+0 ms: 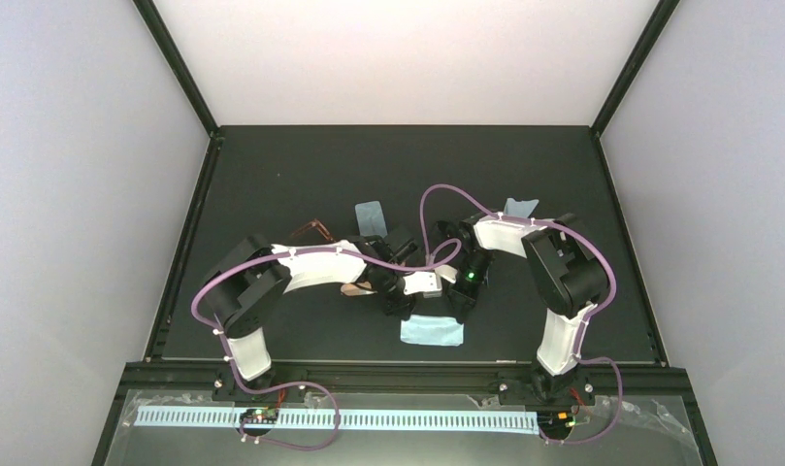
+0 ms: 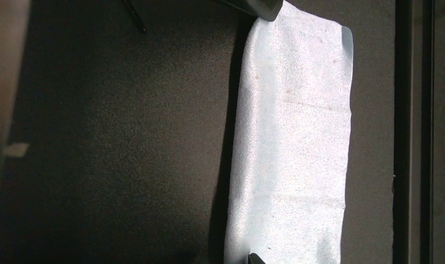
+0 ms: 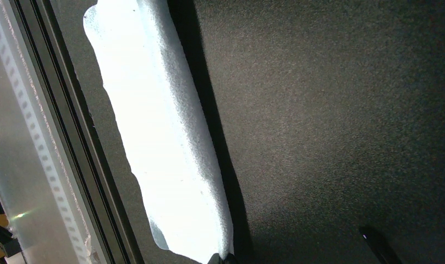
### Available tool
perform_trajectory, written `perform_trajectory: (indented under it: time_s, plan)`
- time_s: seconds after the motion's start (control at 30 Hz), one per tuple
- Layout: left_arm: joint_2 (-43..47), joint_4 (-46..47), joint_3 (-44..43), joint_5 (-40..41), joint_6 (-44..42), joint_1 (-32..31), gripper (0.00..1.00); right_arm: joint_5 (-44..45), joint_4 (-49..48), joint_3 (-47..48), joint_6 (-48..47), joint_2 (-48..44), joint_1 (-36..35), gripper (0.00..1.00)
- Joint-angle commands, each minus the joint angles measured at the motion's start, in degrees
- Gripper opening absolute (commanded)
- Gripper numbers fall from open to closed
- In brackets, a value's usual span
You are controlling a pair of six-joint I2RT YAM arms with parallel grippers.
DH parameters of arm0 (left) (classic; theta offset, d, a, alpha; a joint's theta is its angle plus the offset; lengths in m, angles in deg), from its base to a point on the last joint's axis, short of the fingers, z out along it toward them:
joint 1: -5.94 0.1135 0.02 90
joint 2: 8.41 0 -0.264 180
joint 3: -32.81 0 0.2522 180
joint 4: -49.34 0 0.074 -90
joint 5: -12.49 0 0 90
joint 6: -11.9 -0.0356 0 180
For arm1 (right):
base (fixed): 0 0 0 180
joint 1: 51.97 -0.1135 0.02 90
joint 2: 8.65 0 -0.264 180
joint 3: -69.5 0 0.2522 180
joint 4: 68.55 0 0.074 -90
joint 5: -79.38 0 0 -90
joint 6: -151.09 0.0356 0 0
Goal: Organize the sunglasses
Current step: Pick up the glasses cleaning cloth from the center of the board.
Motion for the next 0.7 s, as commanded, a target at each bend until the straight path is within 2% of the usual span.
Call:
perform_trajectory:
  time_s: [0.0, 0.37, 0.67]
  plan:
    - [-0.9, -1.0, -0.8, -1.6, -1.1, 0.2, 0.20, -0.3, -0.2, -0.2, -0.2, -1.4, 0.3, 0.02]
    - [0.5, -2.6, -1.2, -4.0, -1.6, 0.3, 0.02, -0.3, -0.2, 0.3, -0.3, -1.6, 0.3, 0.02]
    - [2.4, -2.4, -1.5, -5.8, -1.4, 1.0, 0.01, -1.3, 0.8, 1.3, -0.2, -2.6, 0.4, 0.01]
